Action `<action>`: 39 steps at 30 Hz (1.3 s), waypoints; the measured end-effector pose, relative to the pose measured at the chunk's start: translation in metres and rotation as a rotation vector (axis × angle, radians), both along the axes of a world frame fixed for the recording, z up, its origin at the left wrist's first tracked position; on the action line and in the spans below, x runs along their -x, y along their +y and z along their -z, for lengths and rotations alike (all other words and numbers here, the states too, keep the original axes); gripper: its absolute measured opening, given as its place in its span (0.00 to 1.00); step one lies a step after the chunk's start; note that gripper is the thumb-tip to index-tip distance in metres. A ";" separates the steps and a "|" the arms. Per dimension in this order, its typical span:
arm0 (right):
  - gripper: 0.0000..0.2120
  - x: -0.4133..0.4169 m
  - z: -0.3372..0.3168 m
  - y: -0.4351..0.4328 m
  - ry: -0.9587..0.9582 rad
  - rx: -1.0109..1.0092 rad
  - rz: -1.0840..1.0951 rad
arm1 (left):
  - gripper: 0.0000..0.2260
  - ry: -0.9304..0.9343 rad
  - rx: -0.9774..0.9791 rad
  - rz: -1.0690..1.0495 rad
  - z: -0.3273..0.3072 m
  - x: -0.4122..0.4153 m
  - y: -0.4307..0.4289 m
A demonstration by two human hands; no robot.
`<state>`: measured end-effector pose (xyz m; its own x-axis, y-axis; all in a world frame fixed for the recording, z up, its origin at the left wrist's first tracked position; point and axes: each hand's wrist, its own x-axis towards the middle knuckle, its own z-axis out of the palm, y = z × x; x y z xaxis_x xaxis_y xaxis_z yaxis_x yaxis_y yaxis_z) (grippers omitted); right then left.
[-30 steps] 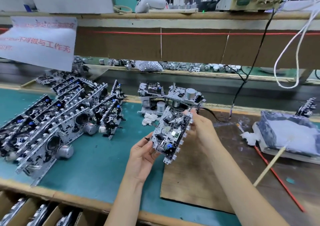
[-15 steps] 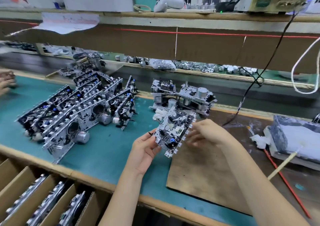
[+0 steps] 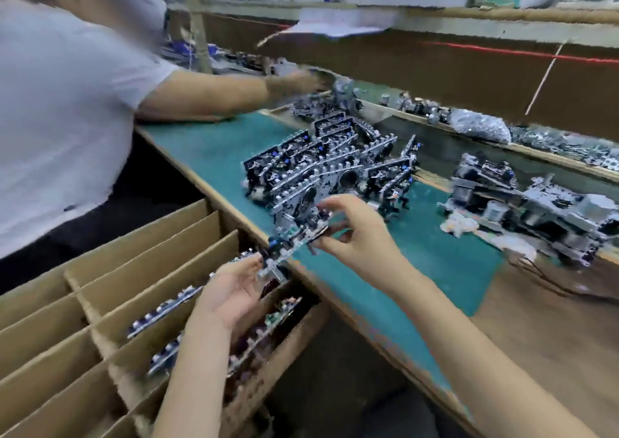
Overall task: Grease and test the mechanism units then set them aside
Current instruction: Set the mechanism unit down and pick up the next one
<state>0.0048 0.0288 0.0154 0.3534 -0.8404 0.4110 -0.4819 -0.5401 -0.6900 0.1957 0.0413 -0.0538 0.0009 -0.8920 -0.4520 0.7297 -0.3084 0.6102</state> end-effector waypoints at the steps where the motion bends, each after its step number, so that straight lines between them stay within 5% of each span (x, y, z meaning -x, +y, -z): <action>1: 0.20 -0.016 0.001 -0.006 0.043 0.010 -0.027 | 0.14 0.014 0.026 -0.022 0.002 -0.015 0.005; 3: 0.21 -0.045 0.004 -0.016 0.125 0.027 -0.071 | 0.25 0.045 0.043 -0.027 0.005 -0.044 0.012; 6: 0.21 -0.086 0.013 -0.033 0.181 0.022 -0.094 | 0.05 -0.132 -0.037 -0.143 0.001 -0.073 0.015; 8: 0.21 -0.113 0.019 -0.042 0.192 -0.023 -0.106 | 0.18 -0.283 -0.078 -0.224 0.002 -0.093 0.006; 14: 0.22 -0.180 0.031 -0.073 0.171 -0.179 -0.078 | 0.06 -0.702 -0.201 -0.325 -0.003 -0.133 -0.020; 21: 0.18 -0.210 0.051 -0.102 0.325 -0.301 -0.051 | 0.11 -1.008 -0.291 -0.004 0.019 -0.163 -0.040; 26: 0.14 -0.212 0.065 -0.110 0.585 -0.202 -0.096 | 0.07 -1.286 -0.328 0.341 0.032 -0.163 -0.038; 35: 0.12 -0.229 0.085 -0.114 0.825 -0.069 -0.014 | 0.05 -1.304 -0.294 0.260 0.040 -0.152 -0.054; 39: 0.15 -0.227 0.083 -0.114 0.768 -0.143 -0.012 | 0.11 -1.470 -0.363 0.361 0.040 -0.146 -0.056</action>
<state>0.2319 -0.0850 -0.0681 0.5046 -0.8609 -0.0646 -0.8471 -0.4793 -0.2294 0.3414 -0.0147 -0.0937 0.4382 -0.7894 -0.4299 -0.5639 -0.6139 0.5524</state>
